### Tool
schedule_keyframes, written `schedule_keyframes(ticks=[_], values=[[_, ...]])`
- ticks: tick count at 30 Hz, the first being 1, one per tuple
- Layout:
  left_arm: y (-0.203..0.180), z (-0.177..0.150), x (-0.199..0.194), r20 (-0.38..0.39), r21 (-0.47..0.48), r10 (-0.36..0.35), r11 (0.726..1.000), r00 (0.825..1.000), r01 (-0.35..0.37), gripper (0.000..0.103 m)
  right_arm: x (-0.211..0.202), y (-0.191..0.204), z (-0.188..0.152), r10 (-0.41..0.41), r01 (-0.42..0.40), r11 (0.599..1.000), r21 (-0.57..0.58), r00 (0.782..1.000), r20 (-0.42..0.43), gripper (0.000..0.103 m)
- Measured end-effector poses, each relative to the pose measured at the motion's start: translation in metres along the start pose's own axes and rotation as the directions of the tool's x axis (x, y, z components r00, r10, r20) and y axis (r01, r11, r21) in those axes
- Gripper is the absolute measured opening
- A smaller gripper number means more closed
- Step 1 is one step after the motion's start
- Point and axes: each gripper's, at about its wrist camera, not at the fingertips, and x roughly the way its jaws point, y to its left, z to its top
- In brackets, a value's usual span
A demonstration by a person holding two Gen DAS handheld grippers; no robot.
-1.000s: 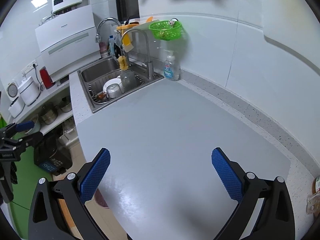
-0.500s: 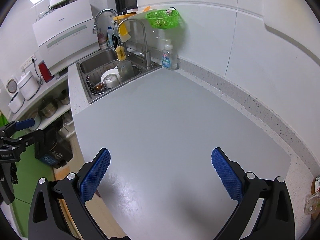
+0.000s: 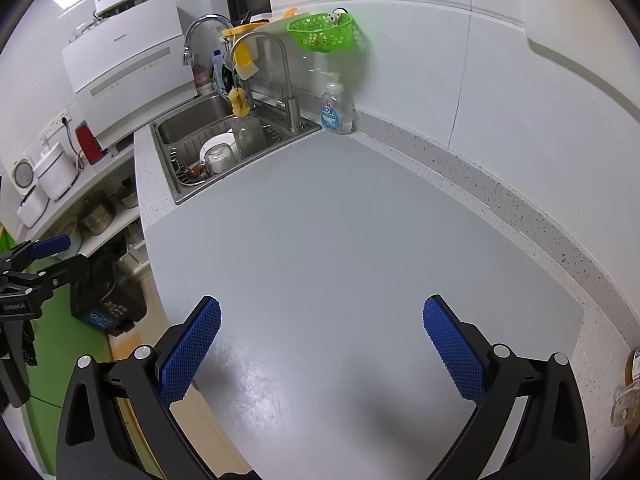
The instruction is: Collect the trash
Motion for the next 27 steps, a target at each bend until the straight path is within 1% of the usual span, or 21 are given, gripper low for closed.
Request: schedule_keyframes(ticks=[17,23,27], values=[[0.0004,-0.0002,-0.0003,-0.006,0.006,0.022,1.000,1.000,-0.022,0.100,0.0019,0.0054,-0.0004,0.008,-0.008,1.000,-0.007,1.000,-0.009,0.097],[0.0039,0.0011,0.0018,-0.011,-0.017,-0.010,1.000,1.000,0.009,0.100,0.0035,0.0050,0.0005,0.006,-0.006,1.000,-0.005,1.000,-0.009,0.097],[0.0039,0.0023,0.0033,-0.014,-0.016,0.001,1.000,1.000,-0.002,0.100,0.0040,0.0041,0.0004,0.007,-0.007,1.000,-0.004,1.000,-0.010,0.097]])
